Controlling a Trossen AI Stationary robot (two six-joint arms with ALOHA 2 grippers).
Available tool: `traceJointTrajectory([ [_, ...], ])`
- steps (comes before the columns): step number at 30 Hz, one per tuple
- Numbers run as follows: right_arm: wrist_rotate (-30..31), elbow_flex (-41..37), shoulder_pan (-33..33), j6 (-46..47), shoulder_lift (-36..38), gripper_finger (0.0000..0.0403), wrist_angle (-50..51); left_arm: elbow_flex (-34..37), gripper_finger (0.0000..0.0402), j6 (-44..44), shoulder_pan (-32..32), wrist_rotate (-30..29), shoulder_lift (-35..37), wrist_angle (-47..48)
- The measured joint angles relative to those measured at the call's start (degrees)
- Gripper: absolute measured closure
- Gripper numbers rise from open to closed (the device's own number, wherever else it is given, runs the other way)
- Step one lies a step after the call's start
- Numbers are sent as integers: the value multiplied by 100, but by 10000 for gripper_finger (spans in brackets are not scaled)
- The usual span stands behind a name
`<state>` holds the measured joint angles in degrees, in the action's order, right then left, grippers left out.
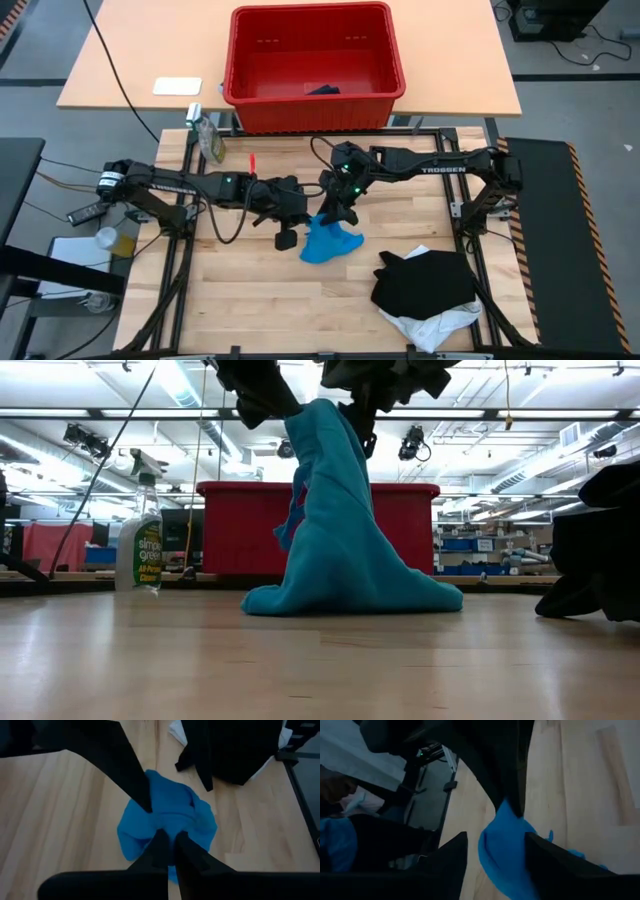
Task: Fold laundry
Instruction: Fold the blue shorts
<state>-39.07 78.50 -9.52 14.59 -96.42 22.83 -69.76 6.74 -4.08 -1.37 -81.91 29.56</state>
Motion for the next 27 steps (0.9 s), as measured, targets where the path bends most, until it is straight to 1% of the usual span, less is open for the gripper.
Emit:
traceJointTrajectory([
  [2, 13, 0, 27, 2, 0, 189, 0, 0, 388, 49, 0, 0, 0, 2],
  [5, 192, 0, 119, -155, 0, 178, 0, 0, 388, 136, 7, -3, 2, 2],
  [9, 657, 0, 260, -288, 0, 184, 4, 0, 388, 413, 34, -56, 2, 2],
  [11, 916, 0, 301, -305, 0, 199, 3, 0, 388, 604, 75, -70, 2, 2],
  [14, 1083, 0, 310, -309, 0, 240, 11, 0, 388, 903, 136, -74, 4, 2],
  [18, 1097, 0, 313, -432, 0, 319, 30, 0, 388, 1043, 164, -74, 7, 7],
  [20, 1126, 0, 310, -548, 0, 365, 55, 0, 383, 1107, 162, -238, 7, 14],
  [21, 1139, 0, 308, -572, 0, 379, 68, 0, 376, 1142, 161, -319, 7, 16],
  [23, 1181, 0, 303, -583, 0, 383, 93, 0, 355, 1195, 160, -422, 7, 14],
  [27, 1209, 0, 272, -587, 10, 374, 161, 0, 288, 1461, 166, -524, 28, -19],
])
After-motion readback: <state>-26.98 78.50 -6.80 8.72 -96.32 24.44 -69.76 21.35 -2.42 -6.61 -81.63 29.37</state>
